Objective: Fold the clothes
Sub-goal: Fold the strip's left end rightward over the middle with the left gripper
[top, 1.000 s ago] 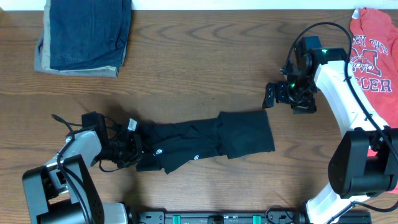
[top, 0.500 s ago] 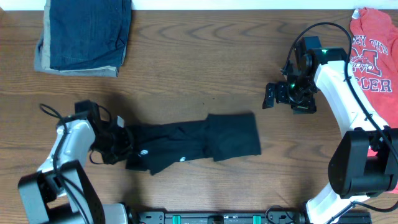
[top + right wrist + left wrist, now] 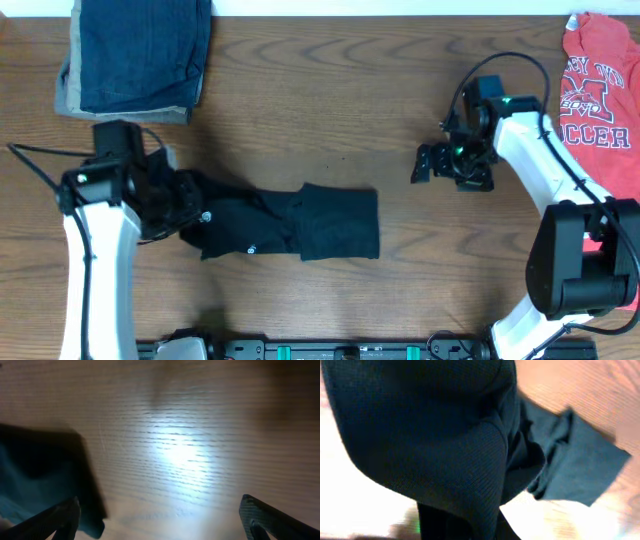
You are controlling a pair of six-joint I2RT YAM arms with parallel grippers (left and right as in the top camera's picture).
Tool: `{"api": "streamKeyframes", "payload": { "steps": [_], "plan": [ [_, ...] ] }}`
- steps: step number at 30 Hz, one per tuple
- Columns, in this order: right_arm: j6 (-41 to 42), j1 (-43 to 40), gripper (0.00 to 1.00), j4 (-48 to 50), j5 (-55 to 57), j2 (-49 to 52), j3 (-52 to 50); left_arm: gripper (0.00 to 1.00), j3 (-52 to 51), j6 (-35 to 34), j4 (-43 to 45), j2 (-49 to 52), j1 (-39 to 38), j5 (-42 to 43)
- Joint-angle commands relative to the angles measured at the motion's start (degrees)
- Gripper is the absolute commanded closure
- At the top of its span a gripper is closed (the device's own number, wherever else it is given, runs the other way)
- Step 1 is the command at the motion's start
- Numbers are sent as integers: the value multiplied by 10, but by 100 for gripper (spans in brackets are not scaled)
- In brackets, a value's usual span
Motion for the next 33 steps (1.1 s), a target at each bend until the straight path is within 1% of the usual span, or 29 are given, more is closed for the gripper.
{"api": "streamKeyframes", "payload": {
  "steps": [1,6,11,16,21,24,28,33],
  "plan": [
    [9,23,1,20,-39,-8,-24,94,10,-41,-2,-18,-64,-6],
    [28,53,1,59,-54,-8,-59,94,6,-95,22,-9,-179,-6],
    [64,89,3,95,-54,-7,-87,94,5,-132,91,16,-290,-6],
    [84,120,4,112,-53,-7,-106,94,5,-178,142,61,-371,-6],
    [92,125,5,117,-53,-7,-108,94,5,-187,175,118,-432,-6],
    [93,125,5,121,-54,-7,-108,94,5,-188,213,156,-462,-6],
    [93,125,5,121,-53,-7,-108,94,5,-211,250,203,-488,-6],
    [93,125,5,121,-53,-7,-108,94,5,-213,266,253,-512,-6]
  ]
}}
